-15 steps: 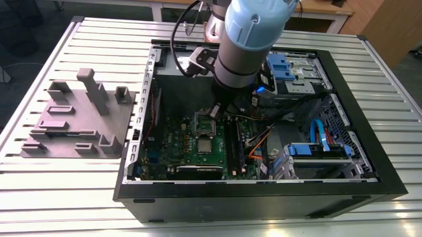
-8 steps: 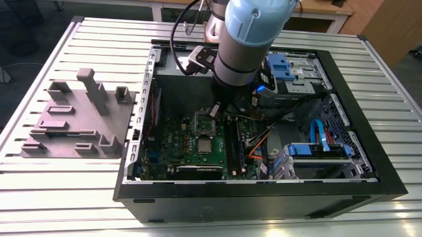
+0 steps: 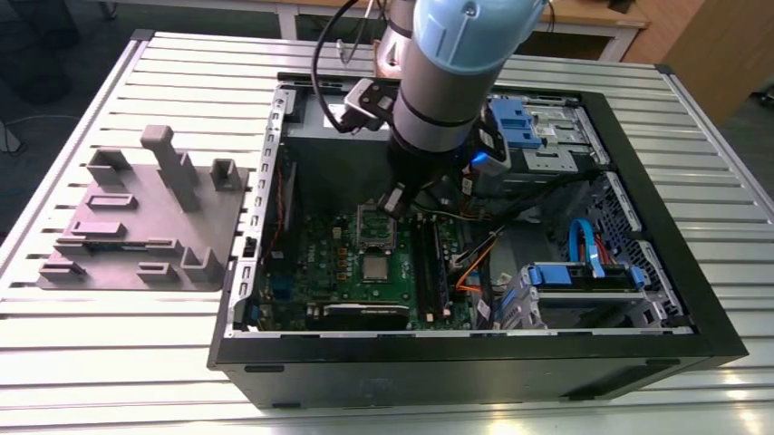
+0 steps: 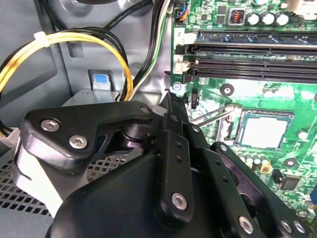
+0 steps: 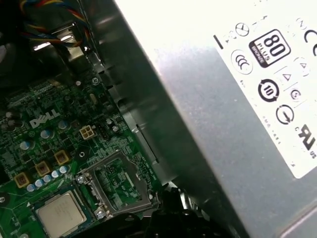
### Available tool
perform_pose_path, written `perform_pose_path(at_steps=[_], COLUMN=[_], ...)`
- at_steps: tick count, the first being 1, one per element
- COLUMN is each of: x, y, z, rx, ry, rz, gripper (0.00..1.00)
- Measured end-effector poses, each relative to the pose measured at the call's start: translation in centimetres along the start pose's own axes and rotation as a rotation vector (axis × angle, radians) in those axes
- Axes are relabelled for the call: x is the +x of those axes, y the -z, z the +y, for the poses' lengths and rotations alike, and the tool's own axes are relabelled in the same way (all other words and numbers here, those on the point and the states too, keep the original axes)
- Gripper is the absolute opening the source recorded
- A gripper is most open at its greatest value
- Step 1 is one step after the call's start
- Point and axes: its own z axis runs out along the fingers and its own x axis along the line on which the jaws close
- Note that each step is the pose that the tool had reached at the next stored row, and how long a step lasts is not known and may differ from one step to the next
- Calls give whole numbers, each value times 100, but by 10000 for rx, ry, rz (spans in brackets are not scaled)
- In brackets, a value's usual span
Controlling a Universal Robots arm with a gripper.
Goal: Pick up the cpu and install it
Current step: 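Close the cpu cover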
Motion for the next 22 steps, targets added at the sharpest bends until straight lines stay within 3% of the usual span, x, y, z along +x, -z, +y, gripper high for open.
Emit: perform_pose_path(at_steps=[14,18,22], x=[-2,3,9], y=[93,103,125], z=[22,30,44], rx=[111,176,195], ry=[-10,-15,-16], rz=[185,291,323], gripper=[10,10,10])
